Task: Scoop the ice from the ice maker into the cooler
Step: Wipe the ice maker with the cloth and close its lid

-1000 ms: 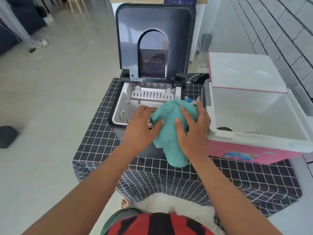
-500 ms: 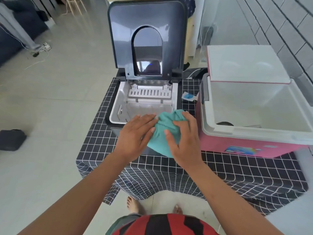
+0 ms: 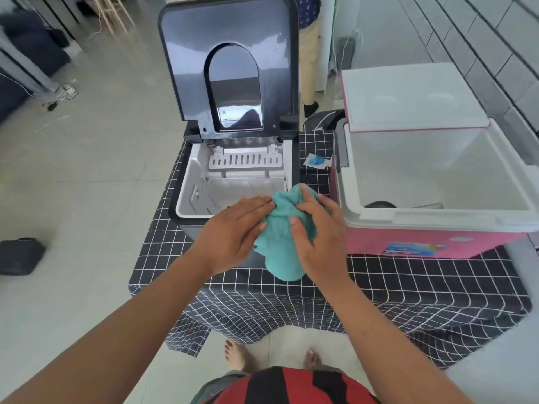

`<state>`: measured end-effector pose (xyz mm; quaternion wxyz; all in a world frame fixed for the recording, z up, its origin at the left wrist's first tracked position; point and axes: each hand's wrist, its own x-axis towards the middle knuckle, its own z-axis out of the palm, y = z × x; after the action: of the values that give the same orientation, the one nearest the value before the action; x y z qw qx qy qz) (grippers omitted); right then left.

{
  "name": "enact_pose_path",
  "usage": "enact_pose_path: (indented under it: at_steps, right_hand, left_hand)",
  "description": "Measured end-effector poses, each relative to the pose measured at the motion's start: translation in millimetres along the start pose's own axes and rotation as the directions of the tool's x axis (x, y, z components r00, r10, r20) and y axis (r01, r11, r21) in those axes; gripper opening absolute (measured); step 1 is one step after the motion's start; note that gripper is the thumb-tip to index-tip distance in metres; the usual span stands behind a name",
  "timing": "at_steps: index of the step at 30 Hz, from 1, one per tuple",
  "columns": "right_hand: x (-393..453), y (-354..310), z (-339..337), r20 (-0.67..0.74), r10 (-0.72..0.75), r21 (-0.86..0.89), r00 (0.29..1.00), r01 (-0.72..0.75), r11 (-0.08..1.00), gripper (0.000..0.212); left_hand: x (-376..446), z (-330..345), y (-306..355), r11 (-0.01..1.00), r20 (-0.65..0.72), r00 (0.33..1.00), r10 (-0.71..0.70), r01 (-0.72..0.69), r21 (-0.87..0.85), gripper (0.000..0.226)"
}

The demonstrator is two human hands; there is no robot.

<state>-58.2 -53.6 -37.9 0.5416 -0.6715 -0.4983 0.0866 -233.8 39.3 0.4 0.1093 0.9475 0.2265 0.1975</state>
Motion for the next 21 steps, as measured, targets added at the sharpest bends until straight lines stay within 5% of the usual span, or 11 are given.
enact_pose_path:
  at_steps: [3,7,12,17,21]
  right_hand:
    - [-3.7,1.2,4.4,-0.038,0.066,0.14,0.997,-0.06,0.988,0.023]
    - [4.7,6.9,8.0,0.052,-0.152,0.143,0.987,0.144,0.979,0.036]
    - [16.4,19.0,8.3,0.174,-0.244,0.148,0.954,0.219,0.964,0.035]
    - [76.3,17.6,18.7,0.202,-0.089,0.208,0.975,0.046,0.977,0.034]
    - [105.4,12.3,22.2,0.179,0.023,0.179,0.984,-0.055,0.982,0.037]
  left_hand:
    - [0.9,-3.8,0.0,1.0,0.019,1.0,0.0,0.0,-0.018,0.042]
    - [3.0,-4.5,2.5,0.998,-0.005,0.999,-0.037,0.037,-0.055,0.041]
    - [0.7,-2.1,-0.6,0.996,-0.07,0.997,-0.021,0.015,-0.085,0.041]
    - [-3.7,14.5,3.6,0.989,-0.143,0.988,0.051,-0.03,0.145,0.038]
    - [-4.3,19.0,3.9,0.984,-0.19,0.976,0.103,-0.072,0.164,0.033]
